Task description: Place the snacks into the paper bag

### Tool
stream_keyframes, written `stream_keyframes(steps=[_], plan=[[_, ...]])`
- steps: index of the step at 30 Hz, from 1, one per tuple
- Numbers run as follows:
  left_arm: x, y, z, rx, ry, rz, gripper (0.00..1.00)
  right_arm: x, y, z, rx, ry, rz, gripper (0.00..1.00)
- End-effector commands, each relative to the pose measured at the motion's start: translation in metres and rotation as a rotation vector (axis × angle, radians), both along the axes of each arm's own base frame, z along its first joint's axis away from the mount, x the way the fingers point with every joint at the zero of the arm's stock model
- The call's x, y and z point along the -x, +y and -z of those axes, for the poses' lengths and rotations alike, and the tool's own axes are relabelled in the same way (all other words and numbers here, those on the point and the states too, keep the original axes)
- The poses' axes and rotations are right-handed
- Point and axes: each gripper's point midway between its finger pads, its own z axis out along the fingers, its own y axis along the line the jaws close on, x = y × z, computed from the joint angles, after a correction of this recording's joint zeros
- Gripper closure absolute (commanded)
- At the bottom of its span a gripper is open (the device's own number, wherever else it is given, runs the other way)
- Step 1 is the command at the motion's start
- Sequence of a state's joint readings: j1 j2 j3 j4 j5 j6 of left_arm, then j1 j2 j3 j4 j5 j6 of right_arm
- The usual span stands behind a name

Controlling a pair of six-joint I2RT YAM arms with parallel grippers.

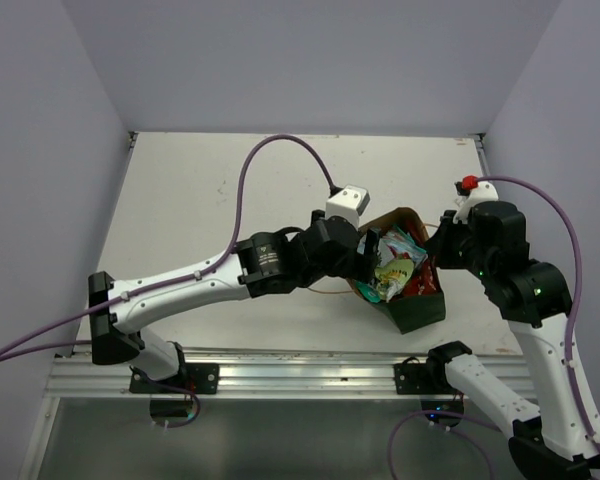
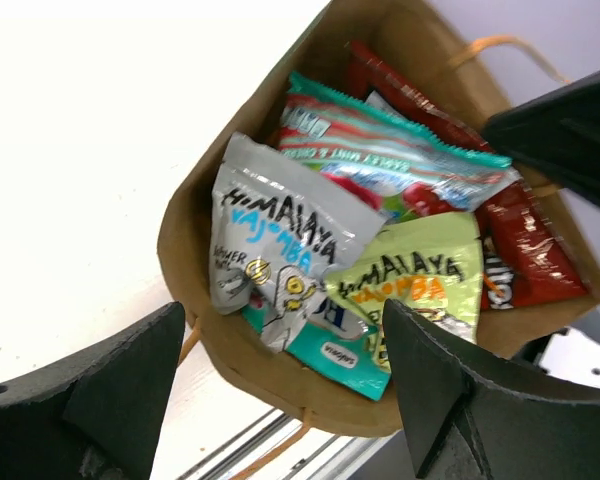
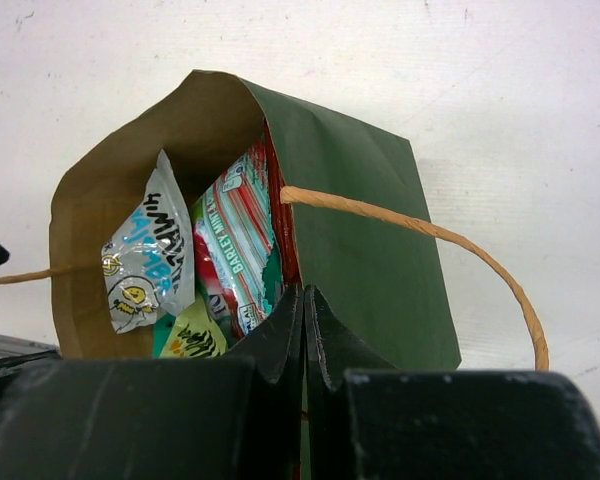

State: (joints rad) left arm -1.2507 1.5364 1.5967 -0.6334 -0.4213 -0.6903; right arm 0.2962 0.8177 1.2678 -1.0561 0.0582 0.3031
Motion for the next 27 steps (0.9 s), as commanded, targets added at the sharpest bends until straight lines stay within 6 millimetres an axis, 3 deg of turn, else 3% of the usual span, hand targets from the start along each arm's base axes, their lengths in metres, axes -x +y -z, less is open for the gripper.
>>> stream_keyframes(steps=[1,8,10,12,13,16,17,25,27], plan=[[-0.002,0.013,0.023,-0.047,0.033,-0.069,0.16,-0.002,0.004,-0.002,-0.013,-0.007,-0.012,1.00],[-0.005,0.018,0.052,-0.122,0.056,-0.101,0.17,-0.005,0.005,-0.001,-0.008,-0.010,-0.020,1.00],[-0.005,0.017,0.056,-0.134,0.057,-0.102,0.22,-0.005,0.005,0.000,-0.004,-0.008,-0.022,1.00],[-0.006,0.017,0.060,-0.139,0.058,-0.106,0.38,-0.006,0.004,0.000,0.000,-0.007,-0.021,1.00],[-0.006,0.018,0.060,-0.141,0.058,-0.111,0.58,-0.005,0.004,0.000,0.001,-0.009,-0.023,1.00],[-0.008,0.021,0.059,-0.141,0.054,-0.132,0.93,-0.005,0.003,0.000,0.007,-0.007,-0.023,1.00],[-0.009,0.021,0.059,-0.143,0.051,-0.137,0.97,-0.005,0.003,0.001,0.010,-0.004,-0.022,1.00],[-0.009,0.023,0.058,-0.150,0.052,-0.142,1.00,-0.006,0.005,0.002,0.008,0.000,-0.037,1.00],[-0.012,0.028,0.050,-0.163,0.036,-0.152,1.00,-0.006,0.007,0.001,0.009,0.003,-0.052,1.00]])
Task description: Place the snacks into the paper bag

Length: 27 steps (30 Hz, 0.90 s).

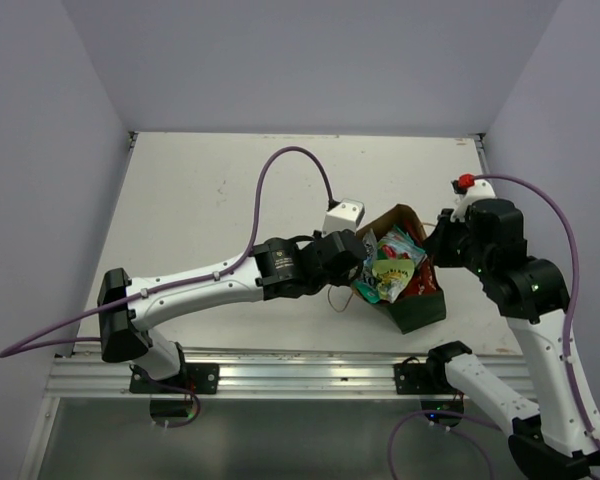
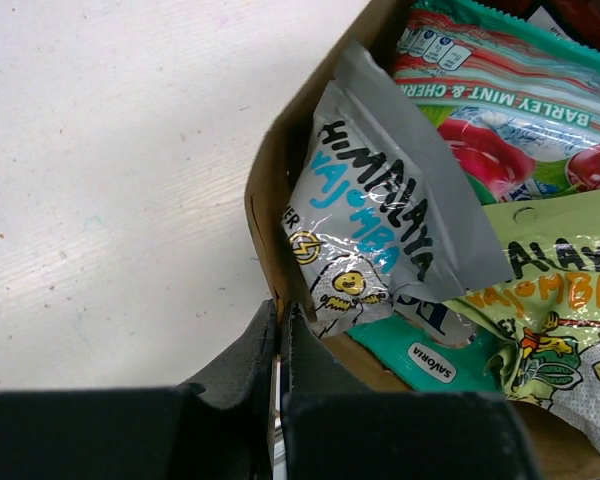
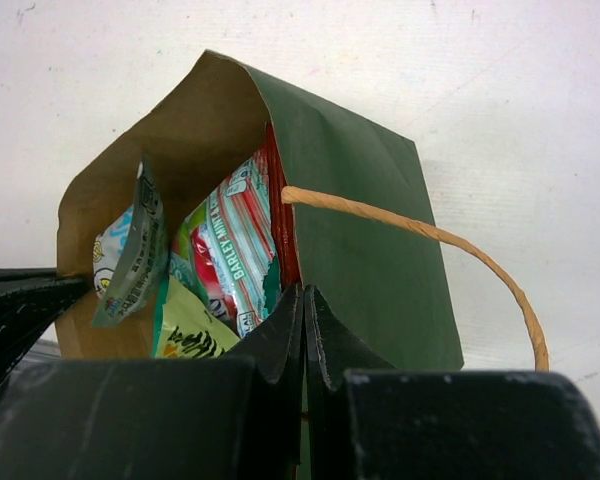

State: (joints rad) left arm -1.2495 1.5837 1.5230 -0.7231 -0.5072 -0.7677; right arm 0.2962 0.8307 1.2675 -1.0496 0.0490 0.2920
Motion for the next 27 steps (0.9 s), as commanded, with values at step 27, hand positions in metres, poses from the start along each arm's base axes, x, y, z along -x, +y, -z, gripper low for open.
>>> stream_keyframes(steps=[27], plan=[[-0.085,0.119,-0.056,-0.033,-0.003,-0.262,1.00,-0.016,0.112,0.013,-0.070,0.114,-0.347,1.00]])
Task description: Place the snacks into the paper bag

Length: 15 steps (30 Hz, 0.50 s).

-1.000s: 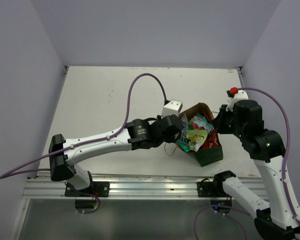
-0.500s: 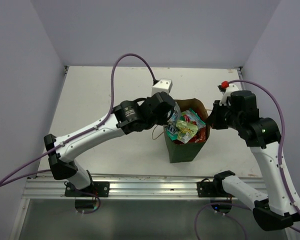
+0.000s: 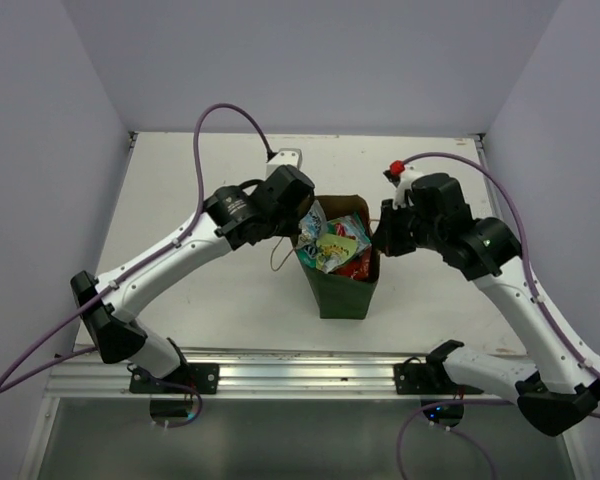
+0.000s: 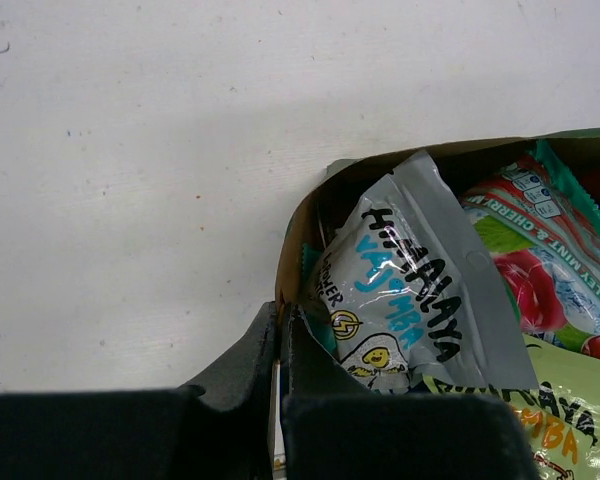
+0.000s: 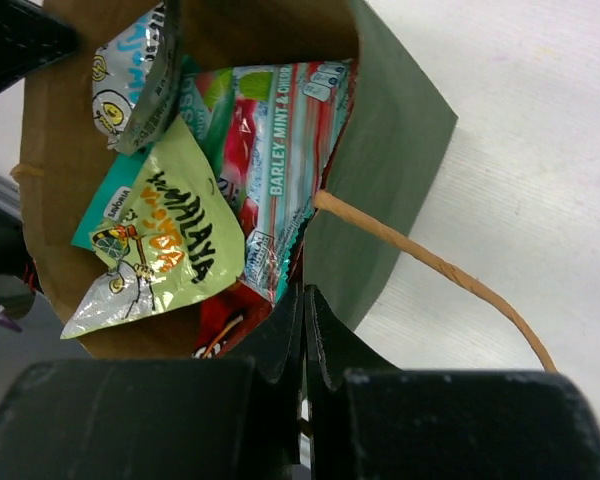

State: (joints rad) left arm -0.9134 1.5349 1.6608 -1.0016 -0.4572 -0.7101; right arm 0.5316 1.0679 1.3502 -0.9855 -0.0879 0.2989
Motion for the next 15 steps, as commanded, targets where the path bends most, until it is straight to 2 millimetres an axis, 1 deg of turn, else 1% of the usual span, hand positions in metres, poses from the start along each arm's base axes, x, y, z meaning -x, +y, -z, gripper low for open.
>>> stream_keyframes(steps=[1,2,4,5,7,8,9,10,11,12,13,15], plan=[[-0.003,0.004,-0.027,0.061,-0.068,0.005,1.00,-0.004,0.019,0.003,-0.025,-0.008,-0.008,1.00],[-0.003,0.004,-0.028,0.063,-0.069,0.007,1.00,-0.006,0.018,0.006,-0.019,-0.006,0.007,1.00],[-0.003,0.003,-0.033,0.078,-0.079,0.012,1.00,-0.006,0.015,0.004,-0.006,-0.015,0.021,1.00],[-0.006,-0.001,-0.040,0.099,-0.101,0.018,0.90,-0.009,0.008,-0.002,0.009,-0.044,0.048,0.93],[-0.006,-0.003,-0.056,0.132,-0.143,0.042,0.76,-0.008,-0.002,-0.007,0.037,-0.066,0.075,0.85],[-0.007,-0.004,-0.064,0.147,-0.164,0.048,0.53,-0.012,-0.009,-0.015,0.054,-0.097,0.109,0.71],[-0.008,-0.004,-0.074,0.166,-0.189,0.049,0.39,-0.012,-0.015,-0.020,0.065,-0.112,0.132,0.62],[-0.010,-0.001,-0.081,0.168,-0.208,0.042,0.30,-0.010,-0.022,-0.021,0.088,-0.107,0.146,0.58],[-0.010,0.000,-0.096,0.190,-0.234,0.040,0.20,-0.010,-0.025,-0.031,0.092,-0.128,0.154,0.56],[-0.010,0.002,-0.105,0.202,-0.253,0.035,0.18,-0.013,-0.032,-0.033,0.122,-0.138,0.182,0.55],[-0.011,0.006,-0.120,0.219,-0.286,0.022,0.18,-0.010,-0.038,-0.033,0.142,-0.133,0.195,0.55],[-0.009,0.014,-0.142,0.254,-0.335,0.006,0.16,-0.012,-0.050,-0.037,0.178,-0.154,0.246,0.53]])
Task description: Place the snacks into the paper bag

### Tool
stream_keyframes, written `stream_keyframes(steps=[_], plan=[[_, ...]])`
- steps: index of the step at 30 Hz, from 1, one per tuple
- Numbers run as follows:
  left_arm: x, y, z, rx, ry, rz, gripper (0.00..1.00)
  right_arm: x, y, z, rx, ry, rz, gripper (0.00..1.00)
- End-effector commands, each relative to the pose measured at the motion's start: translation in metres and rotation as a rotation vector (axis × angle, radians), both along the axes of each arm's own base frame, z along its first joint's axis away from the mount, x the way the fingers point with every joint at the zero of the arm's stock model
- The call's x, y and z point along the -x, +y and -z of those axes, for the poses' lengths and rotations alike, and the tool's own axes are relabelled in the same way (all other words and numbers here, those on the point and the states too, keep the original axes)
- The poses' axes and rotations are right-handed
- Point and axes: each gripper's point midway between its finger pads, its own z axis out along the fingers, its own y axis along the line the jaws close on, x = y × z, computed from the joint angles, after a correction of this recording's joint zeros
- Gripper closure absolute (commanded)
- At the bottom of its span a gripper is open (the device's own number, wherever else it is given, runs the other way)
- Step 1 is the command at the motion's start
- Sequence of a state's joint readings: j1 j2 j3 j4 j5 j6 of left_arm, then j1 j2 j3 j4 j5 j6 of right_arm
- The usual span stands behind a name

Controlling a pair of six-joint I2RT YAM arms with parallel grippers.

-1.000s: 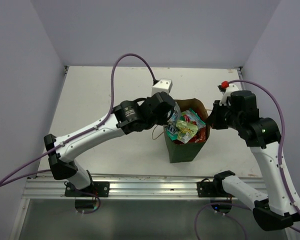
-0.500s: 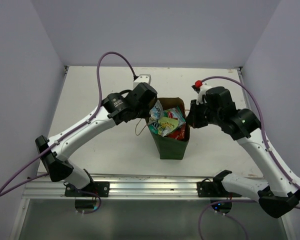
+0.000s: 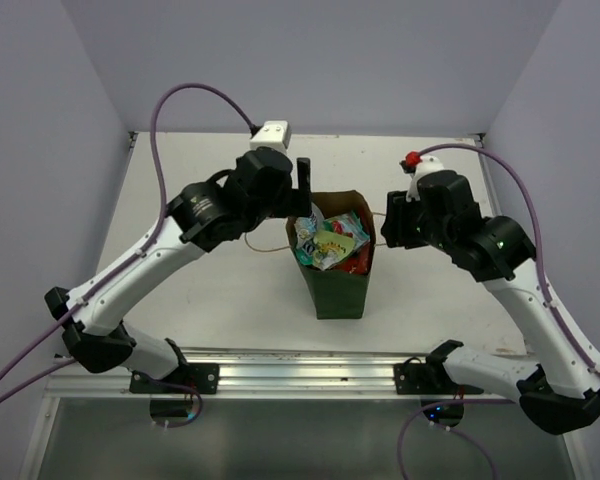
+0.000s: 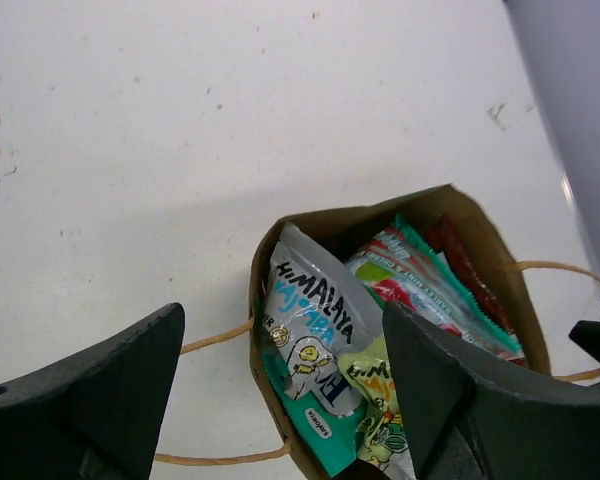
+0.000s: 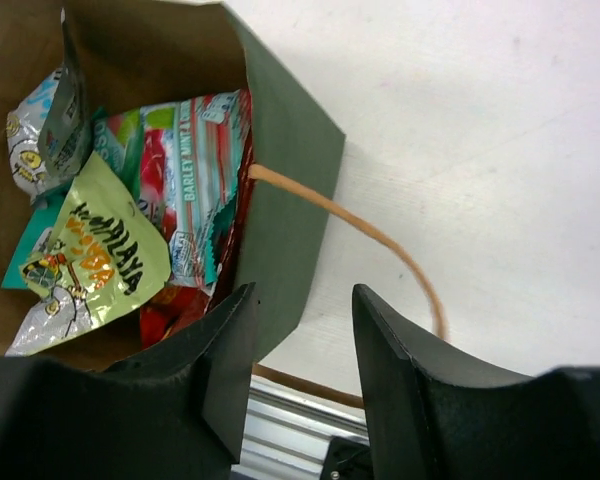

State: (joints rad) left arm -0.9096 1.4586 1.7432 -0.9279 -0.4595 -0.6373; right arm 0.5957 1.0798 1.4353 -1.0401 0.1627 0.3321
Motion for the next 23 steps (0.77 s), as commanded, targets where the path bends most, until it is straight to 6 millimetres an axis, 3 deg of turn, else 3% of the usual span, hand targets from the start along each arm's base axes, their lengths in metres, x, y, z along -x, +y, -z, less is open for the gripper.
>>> stream_keyframes(steps=[1,6,7,12,23], plan=[[-0.003,0.022,-0.085,0.142,-0.202,-0.051,0.16,0.001,-0.033,-0.019,0.084,-0.067,0.118,0.52],[0.006,0.058,-0.129,0.193,-0.330,-0.117,0.14,0.005,-0.053,-0.034,0.088,-0.132,0.199,0.50],[0.006,0.066,-0.133,0.188,-0.345,-0.146,0.13,0.005,-0.060,-0.038,0.098,-0.152,0.226,0.41],[0.013,0.090,-0.137,0.153,-0.362,-0.195,0.10,0.007,-0.083,-0.046,0.155,-0.191,0.308,0.36],[0.020,0.118,-0.149,0.121,-0.414,-0.252,0.05,0.011,-0.096,-0.042,0.173,-0.187,0.390,0.36]])
